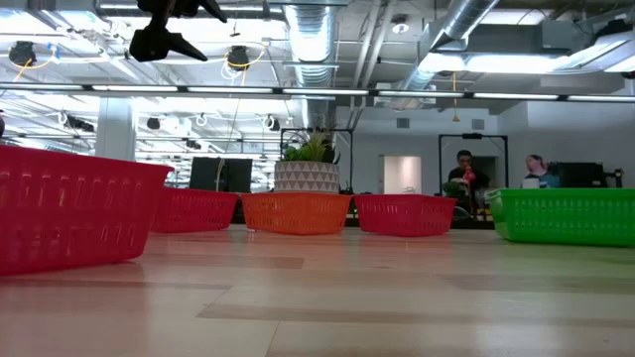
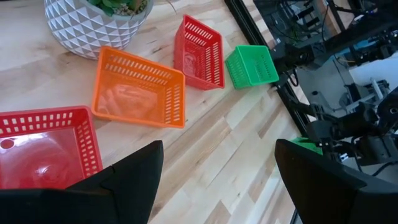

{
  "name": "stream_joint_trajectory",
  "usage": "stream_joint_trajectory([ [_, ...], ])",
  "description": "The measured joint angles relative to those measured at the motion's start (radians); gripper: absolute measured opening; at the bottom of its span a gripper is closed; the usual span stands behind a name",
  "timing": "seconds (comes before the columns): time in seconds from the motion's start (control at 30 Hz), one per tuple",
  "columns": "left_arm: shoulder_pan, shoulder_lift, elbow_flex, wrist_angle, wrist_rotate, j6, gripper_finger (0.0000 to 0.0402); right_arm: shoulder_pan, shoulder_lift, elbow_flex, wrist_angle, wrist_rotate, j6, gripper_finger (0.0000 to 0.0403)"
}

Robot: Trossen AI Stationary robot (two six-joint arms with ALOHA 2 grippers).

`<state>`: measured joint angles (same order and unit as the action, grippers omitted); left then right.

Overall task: Stack baskets by color
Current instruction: Stack the bottom green bin into the stacked green bin

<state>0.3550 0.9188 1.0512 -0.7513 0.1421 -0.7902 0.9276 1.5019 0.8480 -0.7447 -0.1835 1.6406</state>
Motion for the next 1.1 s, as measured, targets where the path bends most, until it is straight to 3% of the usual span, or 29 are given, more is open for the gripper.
stream_joint_trajectory([
  [0.17, 0.0, 0.0, 0.0, 0.0, 0.0, 0.004, 0.0297, -0.052, -0.028, 0.037, -0.015, 0.023, -0.063, 0.0013],
  [0.37, 0.0, 0.0, 0.0, 0.0, 0.0, 0.01, 0.0297, -0.218, -0.134, 0.13, -0.136, 0.171, -0.26, 0.0013],
  [0.57, 0.0, 0.0, 0.0, 0.0, -0.003, 0.012, 0.0297, -0.505, -0.274, 0.253, -0.443, 0.329, -0.568, 0.0011],
  [0.7, 0.0, 0.0, 0.0, 0.0, -0.021, 0.02, 0.0297, -0.749, -0.346, 0.299, -0.604, 0.376, -0.819, 0.0009],
  [0.93, 0.0, 0.0, 0.0, 0.0, -0.024, 0.02, 0.0297, -1.175, -0.367, 0.321, -0.721, 0.393, -1.286, 0.0013],
  [1.1, 0.0, 0.0, 0.0, 0.0, -0.024, 0.02, 0.0297, -1.323, -0.319, 0.322, -0.743, 0.393, -1.58, 0.0011],
])
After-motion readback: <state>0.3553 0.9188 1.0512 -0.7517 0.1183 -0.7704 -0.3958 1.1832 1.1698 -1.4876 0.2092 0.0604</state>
